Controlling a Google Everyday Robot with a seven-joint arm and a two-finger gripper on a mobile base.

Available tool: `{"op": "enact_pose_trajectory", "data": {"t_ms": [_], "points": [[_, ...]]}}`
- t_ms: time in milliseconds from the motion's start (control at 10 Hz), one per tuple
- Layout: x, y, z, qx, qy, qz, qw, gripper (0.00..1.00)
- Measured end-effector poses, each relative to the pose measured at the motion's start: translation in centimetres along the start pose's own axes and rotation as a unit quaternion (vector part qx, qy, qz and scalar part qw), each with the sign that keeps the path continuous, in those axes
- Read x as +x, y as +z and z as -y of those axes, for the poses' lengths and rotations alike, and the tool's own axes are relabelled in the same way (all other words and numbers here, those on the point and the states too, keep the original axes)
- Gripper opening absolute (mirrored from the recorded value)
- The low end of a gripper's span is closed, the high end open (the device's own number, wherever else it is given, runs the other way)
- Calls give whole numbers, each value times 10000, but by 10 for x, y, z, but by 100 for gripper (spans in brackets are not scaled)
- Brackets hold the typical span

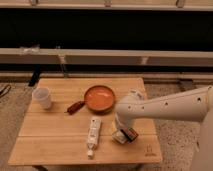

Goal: Place the eraser on the white sponge

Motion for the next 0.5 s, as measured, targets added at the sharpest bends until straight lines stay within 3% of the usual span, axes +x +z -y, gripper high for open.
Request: {"op": "enact_pose_trajectory", "data": {"t_ms": [100,500], "points": [[-13,-6,-12,-116,-90,66,9999,78],[-13,-7,-14,-126,-105,46,9999,78]]}}
